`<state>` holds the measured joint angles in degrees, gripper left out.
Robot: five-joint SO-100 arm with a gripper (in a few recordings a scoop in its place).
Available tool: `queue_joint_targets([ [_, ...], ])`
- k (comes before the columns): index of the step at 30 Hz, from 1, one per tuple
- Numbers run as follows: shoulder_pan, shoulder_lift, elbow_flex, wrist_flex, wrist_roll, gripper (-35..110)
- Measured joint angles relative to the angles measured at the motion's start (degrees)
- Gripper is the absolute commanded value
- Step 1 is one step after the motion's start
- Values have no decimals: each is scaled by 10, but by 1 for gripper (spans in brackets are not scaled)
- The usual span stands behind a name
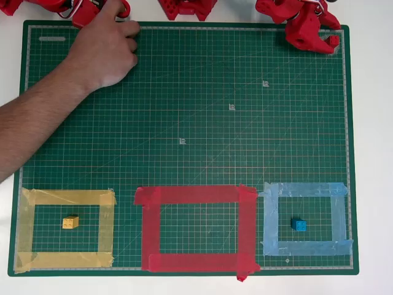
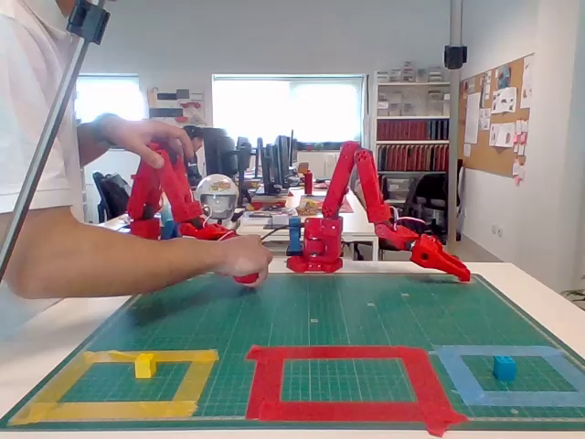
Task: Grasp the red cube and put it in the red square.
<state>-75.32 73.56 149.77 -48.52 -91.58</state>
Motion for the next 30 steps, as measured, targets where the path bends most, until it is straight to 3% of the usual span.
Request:
queue_joint_targets([
  [1,0,0,0,0,0,1],
  [18,31,0,-20,0,9,1],
  [23,165,0,-139,16,9,1],
  [30,460,2,-236,33,9,1],
])
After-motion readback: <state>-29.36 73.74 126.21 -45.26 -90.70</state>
